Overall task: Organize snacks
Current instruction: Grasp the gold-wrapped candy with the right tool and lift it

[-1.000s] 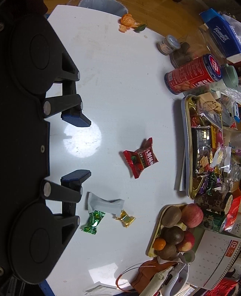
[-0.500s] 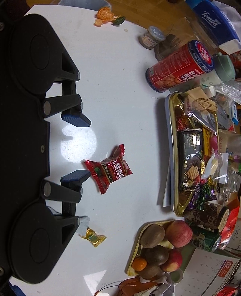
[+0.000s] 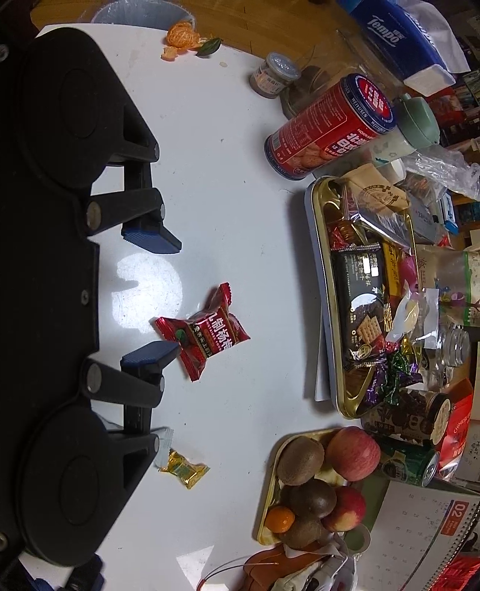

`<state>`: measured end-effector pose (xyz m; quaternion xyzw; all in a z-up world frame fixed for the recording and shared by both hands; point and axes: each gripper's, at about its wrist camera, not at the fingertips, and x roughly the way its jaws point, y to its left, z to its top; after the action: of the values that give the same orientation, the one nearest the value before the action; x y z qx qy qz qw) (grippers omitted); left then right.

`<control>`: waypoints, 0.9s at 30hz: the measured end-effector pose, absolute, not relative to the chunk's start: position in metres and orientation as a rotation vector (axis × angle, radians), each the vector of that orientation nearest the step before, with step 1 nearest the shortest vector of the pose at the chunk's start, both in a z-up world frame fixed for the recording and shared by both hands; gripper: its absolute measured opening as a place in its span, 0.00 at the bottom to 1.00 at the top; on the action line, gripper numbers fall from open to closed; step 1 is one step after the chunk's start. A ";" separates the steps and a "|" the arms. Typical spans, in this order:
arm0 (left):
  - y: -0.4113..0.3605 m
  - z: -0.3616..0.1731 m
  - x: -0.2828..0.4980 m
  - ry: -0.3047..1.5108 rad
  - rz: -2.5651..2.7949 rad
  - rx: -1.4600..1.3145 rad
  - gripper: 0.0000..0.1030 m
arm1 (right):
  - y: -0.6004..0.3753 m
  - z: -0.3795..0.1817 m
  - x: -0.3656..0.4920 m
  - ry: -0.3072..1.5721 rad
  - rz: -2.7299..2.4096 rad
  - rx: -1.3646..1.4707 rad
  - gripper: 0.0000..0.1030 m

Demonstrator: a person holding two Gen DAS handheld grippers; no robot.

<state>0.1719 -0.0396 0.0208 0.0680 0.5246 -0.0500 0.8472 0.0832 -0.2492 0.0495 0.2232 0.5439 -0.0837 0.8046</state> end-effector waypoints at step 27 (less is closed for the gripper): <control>-0.013 0.016 0.186 1.168 -0.052 -0.001 0.57 | -0.229 -0.047 0.221 1.343 -0.344 0.615 0.38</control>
<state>0.1864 -0.0130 0.0163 -0.0003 0.5515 -0.0246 0.8338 0.2214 -0.2290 -0.0470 0.2790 0.6090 -0.1561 0.7259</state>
